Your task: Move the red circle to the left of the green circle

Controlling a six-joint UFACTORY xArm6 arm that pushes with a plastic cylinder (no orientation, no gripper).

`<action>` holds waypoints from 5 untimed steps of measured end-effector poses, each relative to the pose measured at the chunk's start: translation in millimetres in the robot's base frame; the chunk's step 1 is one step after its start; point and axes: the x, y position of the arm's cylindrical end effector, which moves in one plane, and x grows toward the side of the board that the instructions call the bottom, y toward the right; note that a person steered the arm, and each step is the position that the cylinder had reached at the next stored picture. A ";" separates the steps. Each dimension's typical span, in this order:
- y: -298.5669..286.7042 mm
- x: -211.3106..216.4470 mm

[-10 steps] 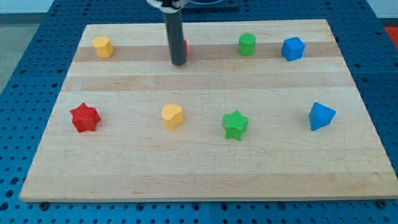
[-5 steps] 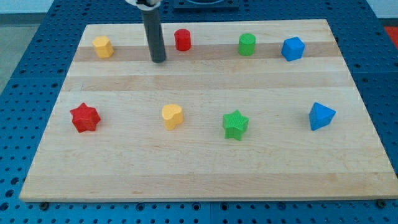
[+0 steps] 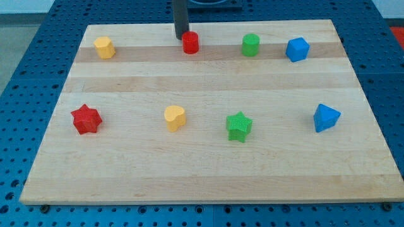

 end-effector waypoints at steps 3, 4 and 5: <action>-19.6 11.4; -11.0 12.8; -4.9 10.9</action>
